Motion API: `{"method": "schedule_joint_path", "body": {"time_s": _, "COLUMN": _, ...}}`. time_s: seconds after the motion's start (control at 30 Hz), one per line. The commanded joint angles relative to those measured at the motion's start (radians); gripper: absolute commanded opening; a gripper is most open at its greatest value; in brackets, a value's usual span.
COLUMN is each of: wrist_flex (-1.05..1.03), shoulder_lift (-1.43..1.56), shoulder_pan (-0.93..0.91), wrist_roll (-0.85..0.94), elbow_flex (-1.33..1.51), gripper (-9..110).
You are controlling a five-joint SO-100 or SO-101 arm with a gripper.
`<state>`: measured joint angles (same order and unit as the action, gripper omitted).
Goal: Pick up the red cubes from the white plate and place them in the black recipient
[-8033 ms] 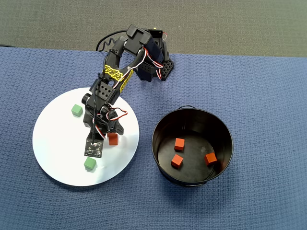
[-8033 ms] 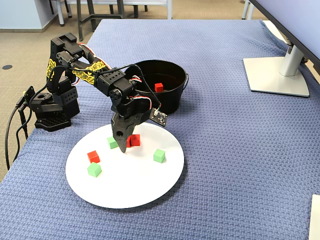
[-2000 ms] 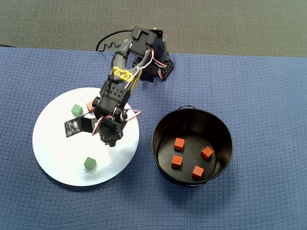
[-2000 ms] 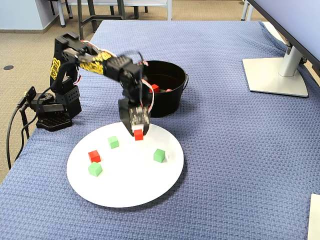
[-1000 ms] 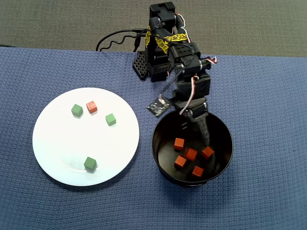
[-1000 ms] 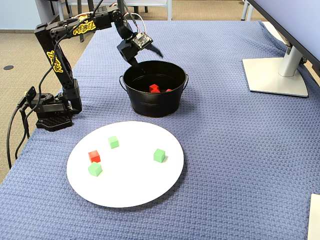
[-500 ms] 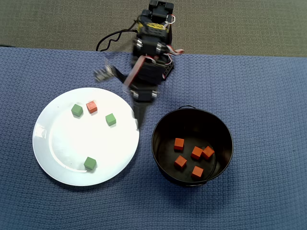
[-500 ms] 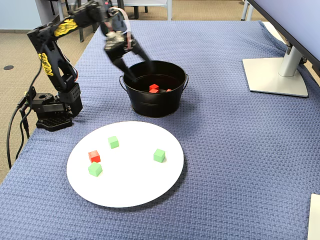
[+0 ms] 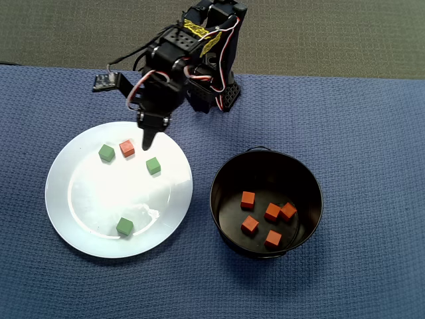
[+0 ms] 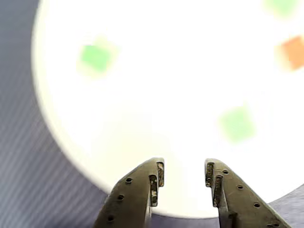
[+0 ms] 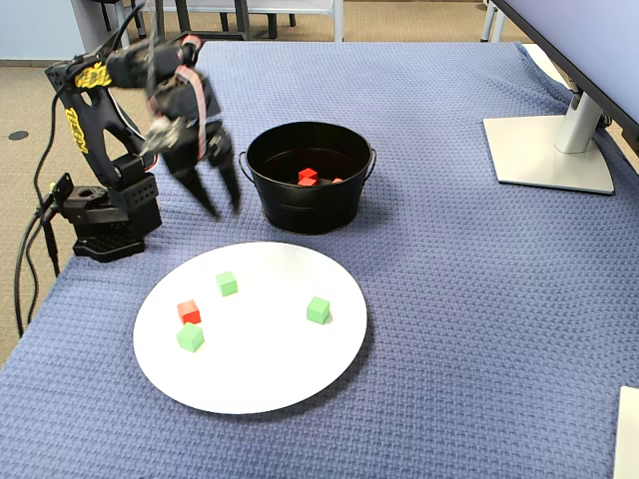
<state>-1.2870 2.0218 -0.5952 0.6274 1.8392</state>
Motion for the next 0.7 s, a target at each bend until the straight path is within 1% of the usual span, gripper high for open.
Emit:
{"method": "schedule_joint_path", "body": {"time_s": 0.0, "wrist_flex": 0.048, "shoulder_lift": 0.002, "shoulder_pan": -0.126, "wrist_roll": -0.015, "elbow_flex": 0.025, "gripper": 0}}
{"method": "schedule_joint_path", "body": {"time_s": 0.07, "wrist_flex": 0.069, "shoulder_lift": -0.026, "shoulder_pan": -0.178, "wrist_roll": -0.043, "elbow_flex": 0.029, "gripper": 1}}
{"method": "schedule_joint_path", "body": {"time_s": 0.1, "wrist_flex": 0.086, "shoulder_lift": -0.040, "shoulder_pan": -0.202, "wrist_roll": -0.060, "elbow_flex": 0.034, "gripper": 4}}
{"method": "schedule_joint_path", "body": {"time_s": 0.13, "wrist_flex": 0.087, "shoulder_lift": -0.055, "shoulder_pan": -0.218, "wrist_roll": -0.060, "elbow_flex": 0.035, "gripper": 5}}
{"method": "schedule_joint_path", "body": {"time_s": 0.2, "wrist_flex": 0.097, "shoulder_lift": -0.074, "shoulder_pan": -0.242, "wrist_roll": -0.055, "elbow_flex": 0.055, "gripper": 1}}
{"method": "schedule_joint_path", "body": {"time_s": 0.27, "wrist_flex": 0.149, "shoulder_lift": -0.097, "shoulder_pan": -0.261, "wrist_roll": -0.061, "elbow_flex": 0.095, "gripper": 0}}
{"method": "schedule_joint_path", "body": {"time_s": 0.43, "wrist_flex": 0.242, "shoulder_lift": -0.178, "shoulder_pan": -0.305, "wrist_roll": -0.026, "elbow_flex": 0.152, "gripper": 1}}
{"method": "schedule_joint_path", "body": {"time_s": 0.5, "wrist_flex": 0.253, "shoulder_lift": -0.202, "shoulder_pan": -0.324, "wrist_roll": -0.018, "elbow_flex": 0.144, "gripper": 4}}
{"method": "schedule_joint_path", "body": {"time_s": 0.57, "wrist_flex": 0.253, "shoulder_lift": -0.218, "shoulder_pan": -0.331, "wrist_roll": 0.020, "elbow_flex": 0.138, "gripper": 6}}
{"method": "schedule_joint_path", "body": {"time_s": 0.67, "wrist_flex": 0.244, "shoulder_lift": -0.236, "shoulder_pan": -0.328, "wrist_roll": 0.201, "elbow_flex": 0.141, "gripper": 14}}
